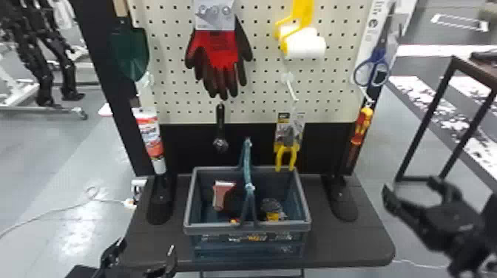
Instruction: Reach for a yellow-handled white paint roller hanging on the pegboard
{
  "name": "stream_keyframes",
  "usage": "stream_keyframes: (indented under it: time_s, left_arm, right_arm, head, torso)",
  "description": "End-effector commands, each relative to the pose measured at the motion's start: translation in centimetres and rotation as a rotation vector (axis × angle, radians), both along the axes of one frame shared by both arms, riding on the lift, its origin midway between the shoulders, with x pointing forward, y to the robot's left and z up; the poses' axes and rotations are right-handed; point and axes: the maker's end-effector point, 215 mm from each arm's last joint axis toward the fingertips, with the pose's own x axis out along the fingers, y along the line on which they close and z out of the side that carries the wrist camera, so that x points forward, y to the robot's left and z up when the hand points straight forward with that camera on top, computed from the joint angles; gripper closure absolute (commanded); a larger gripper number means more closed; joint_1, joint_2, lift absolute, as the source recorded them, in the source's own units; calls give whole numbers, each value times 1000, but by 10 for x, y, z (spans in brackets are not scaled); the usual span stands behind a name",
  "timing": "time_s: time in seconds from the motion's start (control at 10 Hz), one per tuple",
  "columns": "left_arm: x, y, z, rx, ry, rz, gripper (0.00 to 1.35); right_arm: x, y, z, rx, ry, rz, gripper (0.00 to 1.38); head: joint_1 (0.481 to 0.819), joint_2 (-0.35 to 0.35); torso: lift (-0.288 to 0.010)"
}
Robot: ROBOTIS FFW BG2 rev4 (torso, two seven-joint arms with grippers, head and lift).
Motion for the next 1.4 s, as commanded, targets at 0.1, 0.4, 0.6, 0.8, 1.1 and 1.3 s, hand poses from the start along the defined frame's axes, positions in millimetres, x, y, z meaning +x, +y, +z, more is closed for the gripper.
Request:
stream_keyframes:
  time_s: [0.1, 0.4, 0.6, 0.8, 1.1, 1.3]
  left_arm:
    - [1, -3, -2, 1, 7, -6, 96]
    - [8, -11, -1, 6, 14, -26, 96]
    - [9, -13, -3, 7, 21, -31, 96]
    - [13, -20, -4, 4, 23, -43, 96]
    - [22, -32, -3, -1, 21, -73, 96]
    - [26, -40, -4, -8, 21, -87, 96]
  right_arm:
    - [35, -16, 73, -45, -27, 40, 294]
    - [76, 10, 162, -49, -106, 179, 292]
    - [97, 38, 202, -40, -133, 301, 292]
    - [108, 70, 251, -67, -174, 406, 292]
    - [119, 121, 275, -63, -159, 553, 297]
    - [125, 151, 275, -63, -126, 636, 298]
  head:
    - [549, 0]
    - [549, 0]
    - [549, 0]
    - [549, 0]
    - [549, 0]
    - [549, 0]
  torso:
    - [-100]
    - [-100]
    - [-100]
    - [-100]
    - [-100]
    - [-100]
